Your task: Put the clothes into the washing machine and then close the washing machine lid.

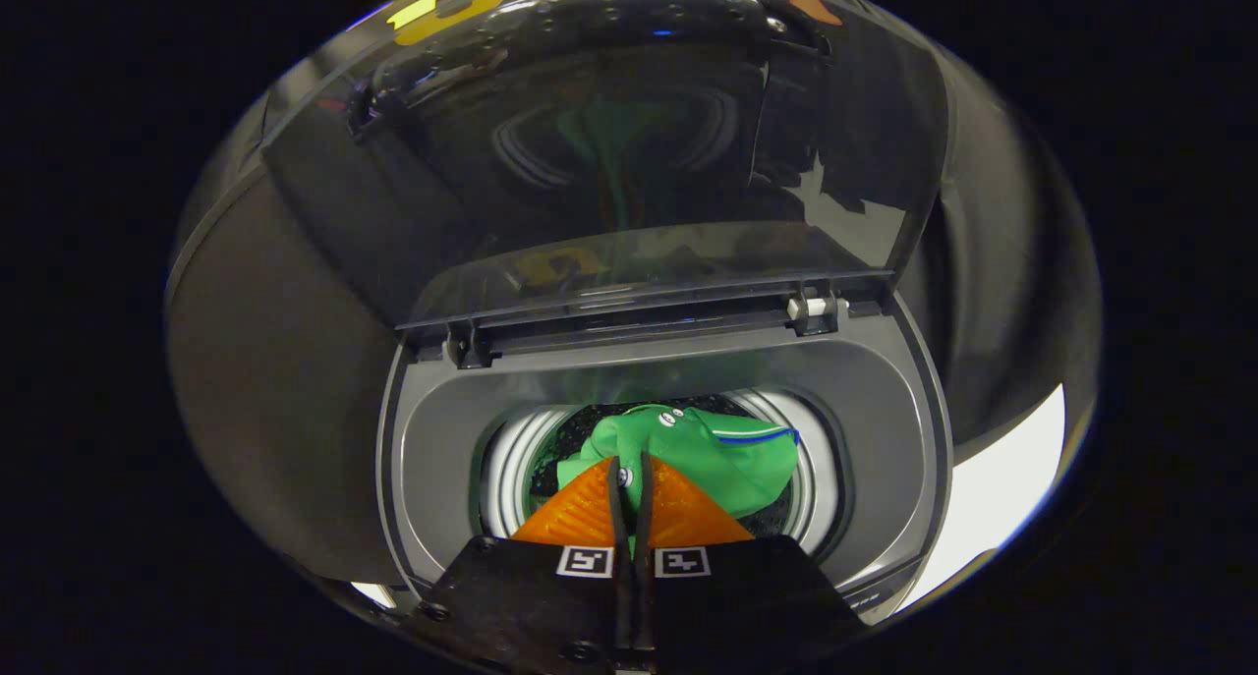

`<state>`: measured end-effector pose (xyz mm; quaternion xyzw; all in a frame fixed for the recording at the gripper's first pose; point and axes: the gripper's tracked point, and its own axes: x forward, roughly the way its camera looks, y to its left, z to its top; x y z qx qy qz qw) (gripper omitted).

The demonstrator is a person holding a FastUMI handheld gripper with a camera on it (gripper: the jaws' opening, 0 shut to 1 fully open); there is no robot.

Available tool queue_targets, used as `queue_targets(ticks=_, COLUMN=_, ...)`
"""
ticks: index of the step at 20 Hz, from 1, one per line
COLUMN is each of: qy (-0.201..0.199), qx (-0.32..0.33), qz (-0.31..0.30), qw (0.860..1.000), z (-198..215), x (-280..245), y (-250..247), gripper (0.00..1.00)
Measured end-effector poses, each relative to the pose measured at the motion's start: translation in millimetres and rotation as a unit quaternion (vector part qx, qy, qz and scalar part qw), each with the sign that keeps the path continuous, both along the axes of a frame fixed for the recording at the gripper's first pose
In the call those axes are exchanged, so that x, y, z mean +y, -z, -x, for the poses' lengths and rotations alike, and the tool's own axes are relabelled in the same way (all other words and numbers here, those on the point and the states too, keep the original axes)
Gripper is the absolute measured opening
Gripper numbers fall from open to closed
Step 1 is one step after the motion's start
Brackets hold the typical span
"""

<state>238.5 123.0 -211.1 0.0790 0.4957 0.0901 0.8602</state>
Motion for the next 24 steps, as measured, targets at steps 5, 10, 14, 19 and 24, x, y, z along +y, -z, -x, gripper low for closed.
queue_targets(ticks=5, qy=0.002, qx=0.001, qz=0.002, qw=1.000, z=-1, x=0, y=3, gripper=0.01)
queue_targets(ticks=10, qy=-0.011, qx=0.025, qz=-0.029, qw=0.999, z=6, x=12, y=3, gripper=0.23)
queue_targets(ticks=14, qy=-0.008, qx=0.001, qz=0.005, qw=1.000, z=0, x=5, y=6, gripper=0.98)
queue_targets(ticks=19, qy=-0.019, qx=-0.001, qz=-0.004, qw=1.000, z=8, x=12, y=-3, gripper=0.98)
queue_targets(ticks=24, qy=-0.020, qx=-0.021, qz=-0.006, qw=1.000, z=7, x=13, y=-25, gripper=0.98)
